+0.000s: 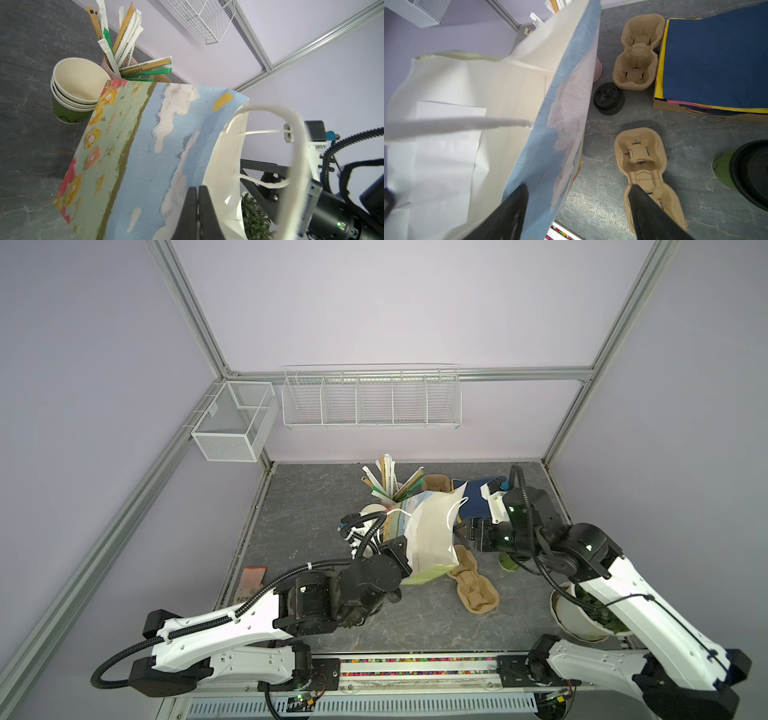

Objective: Pack the takeout coffee

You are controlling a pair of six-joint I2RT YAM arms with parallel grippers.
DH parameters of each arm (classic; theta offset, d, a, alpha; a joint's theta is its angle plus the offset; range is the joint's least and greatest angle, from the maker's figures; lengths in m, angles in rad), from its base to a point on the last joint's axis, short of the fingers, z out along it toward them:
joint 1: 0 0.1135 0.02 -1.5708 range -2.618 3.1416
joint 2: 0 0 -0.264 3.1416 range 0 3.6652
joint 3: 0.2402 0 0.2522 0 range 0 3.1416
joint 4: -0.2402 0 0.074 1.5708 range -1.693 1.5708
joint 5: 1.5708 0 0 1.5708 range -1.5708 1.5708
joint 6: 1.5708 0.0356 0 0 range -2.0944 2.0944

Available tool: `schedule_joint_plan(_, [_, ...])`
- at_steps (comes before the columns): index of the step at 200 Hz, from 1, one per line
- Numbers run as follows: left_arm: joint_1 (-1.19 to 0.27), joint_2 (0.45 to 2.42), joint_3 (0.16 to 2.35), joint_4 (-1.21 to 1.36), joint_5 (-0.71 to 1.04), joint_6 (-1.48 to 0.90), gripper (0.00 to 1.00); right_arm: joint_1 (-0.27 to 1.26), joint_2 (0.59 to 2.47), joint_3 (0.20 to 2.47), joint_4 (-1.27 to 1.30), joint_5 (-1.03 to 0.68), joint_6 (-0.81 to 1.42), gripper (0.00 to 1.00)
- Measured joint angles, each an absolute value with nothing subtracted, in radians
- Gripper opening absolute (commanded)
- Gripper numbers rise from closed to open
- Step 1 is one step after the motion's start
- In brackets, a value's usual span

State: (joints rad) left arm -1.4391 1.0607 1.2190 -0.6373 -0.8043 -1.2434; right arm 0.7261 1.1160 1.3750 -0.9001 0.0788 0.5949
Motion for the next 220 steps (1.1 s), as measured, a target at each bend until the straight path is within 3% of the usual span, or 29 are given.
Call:
schedule_joint_plan(38, [-1.529,1.069,1.219,-0.645,-0.882,-1.295,0.0,0.726,1.131,1.385,-0.901,0.065,0.595,0.79])
schedule_joint_plan(169, [-1.556,1.122,1.375,-0.627,-0.974,-1.23,0.0,0.726,1.042,1.459,-0.926,0.025,0.586,0.8])
schedule_joint_plan(220, [-1.598,1.098,1.274,-0.616,-1.003,-1.307,0.0,0.726,1.007,1.442,-0.933,0.021,0.586,0.8])
